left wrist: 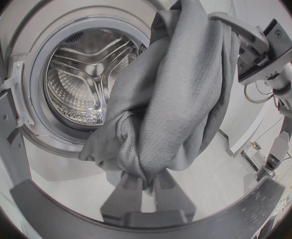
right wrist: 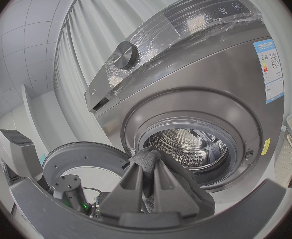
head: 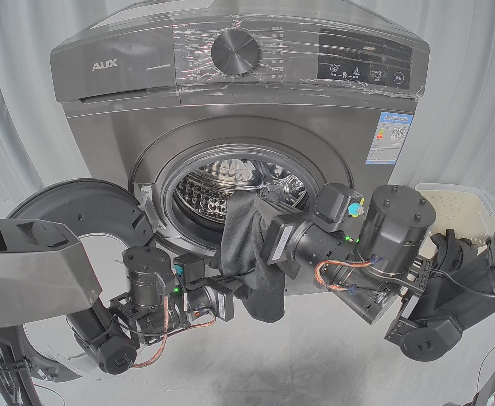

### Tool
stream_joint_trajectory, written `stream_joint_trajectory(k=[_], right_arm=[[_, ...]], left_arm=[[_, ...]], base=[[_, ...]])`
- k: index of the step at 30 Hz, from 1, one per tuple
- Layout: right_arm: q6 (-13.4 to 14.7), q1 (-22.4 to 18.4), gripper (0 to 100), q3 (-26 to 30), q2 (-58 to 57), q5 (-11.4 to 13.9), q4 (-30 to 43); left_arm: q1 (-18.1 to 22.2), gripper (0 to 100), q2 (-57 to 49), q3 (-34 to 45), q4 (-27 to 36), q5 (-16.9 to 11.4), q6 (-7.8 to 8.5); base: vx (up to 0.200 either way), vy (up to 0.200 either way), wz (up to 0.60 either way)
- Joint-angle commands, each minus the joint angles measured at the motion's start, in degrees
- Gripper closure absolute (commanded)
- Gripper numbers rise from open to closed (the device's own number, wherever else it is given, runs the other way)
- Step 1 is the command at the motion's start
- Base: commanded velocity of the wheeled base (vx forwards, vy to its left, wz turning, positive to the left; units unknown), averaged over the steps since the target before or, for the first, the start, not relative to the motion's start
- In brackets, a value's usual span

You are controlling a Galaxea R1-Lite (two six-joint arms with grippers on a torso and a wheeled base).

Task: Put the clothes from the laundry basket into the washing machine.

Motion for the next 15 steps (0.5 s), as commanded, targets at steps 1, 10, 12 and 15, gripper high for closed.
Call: stream_joint_trajectory(k=[1, 10, 12, 15], right_arm=[[0.0, -0.2, 100, 0.0, 0.1, 0.0, 0.0], [0.0, -1.0, 100, 2.2, 0.1, 0.7, 0.0], [0.0, -1.0, 100, 2.5, 0.1, 0.8, -0.1], [0.0, -1.0, 100, 3.3, 0.1, 0.9, -1.4]], left_arm=[[-0.6, 100, -0.7, 1.6, -2.2, 0.0, -0.05], [-3.9, 100, -5.6, 7.6, -10.5, -0.1, -0.05], [-4.0, 100, -6.3, 7.5, -11.0, 0.0, -0.05], [-4.0, 100, -7.8, 7.4, -11.3, -0.1, -0.14]], base=[[0.000, 0.000, 0.00], [0.000, 0.000, 0.00], [0.000, 0.000, 0.00], [0.000, 0.000, 0.00]])
